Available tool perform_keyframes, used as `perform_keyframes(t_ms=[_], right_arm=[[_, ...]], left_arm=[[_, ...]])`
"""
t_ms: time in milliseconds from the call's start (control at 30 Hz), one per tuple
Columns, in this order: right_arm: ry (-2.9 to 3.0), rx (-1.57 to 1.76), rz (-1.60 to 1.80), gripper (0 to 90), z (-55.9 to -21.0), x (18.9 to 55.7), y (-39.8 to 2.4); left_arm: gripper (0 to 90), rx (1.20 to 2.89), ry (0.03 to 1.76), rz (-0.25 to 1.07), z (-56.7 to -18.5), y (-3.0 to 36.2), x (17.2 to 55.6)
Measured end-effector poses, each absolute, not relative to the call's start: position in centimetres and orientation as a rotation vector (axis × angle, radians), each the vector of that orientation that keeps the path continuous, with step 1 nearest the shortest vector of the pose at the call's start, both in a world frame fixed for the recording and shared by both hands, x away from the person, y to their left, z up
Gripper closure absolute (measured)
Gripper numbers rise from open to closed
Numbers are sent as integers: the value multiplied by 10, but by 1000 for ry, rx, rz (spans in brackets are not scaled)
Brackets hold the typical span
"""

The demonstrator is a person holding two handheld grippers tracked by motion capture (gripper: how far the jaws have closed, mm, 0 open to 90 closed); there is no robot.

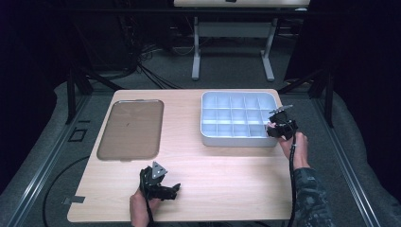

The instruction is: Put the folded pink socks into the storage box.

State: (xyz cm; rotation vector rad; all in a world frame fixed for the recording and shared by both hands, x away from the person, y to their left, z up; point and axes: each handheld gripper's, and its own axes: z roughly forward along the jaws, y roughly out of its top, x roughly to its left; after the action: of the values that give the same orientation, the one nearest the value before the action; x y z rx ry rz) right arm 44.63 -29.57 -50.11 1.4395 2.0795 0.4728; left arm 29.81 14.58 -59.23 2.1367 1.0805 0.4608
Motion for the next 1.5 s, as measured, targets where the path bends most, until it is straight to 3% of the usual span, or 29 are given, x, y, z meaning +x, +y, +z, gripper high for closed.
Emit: perform_keyframes(t_ms=[367, 600, 800, 1167, 1500], right_arm=[[2026, 1490, 780, 395, -475, 420, -314], [2018, 1443, 908, 185, -453, 384, -314], [2045, 1347, 957, 118, -449, 351, -302], [2105, 1272, 1000, 52, -478, 305, -279], [2165, 1306, 1002, 23, -540, 283, -267]], left_arm=[[0, 2137, 1080, 461, -592, 146, 298], [0, 2136, 1081, 461, -592, 146, 298], [0, 2136, 1081, 461, -592, 146, 298], [0, 2137, 1081, 461, -592, 146, 298], [0, 2134, 1083, 459, -592, 146, 298]])
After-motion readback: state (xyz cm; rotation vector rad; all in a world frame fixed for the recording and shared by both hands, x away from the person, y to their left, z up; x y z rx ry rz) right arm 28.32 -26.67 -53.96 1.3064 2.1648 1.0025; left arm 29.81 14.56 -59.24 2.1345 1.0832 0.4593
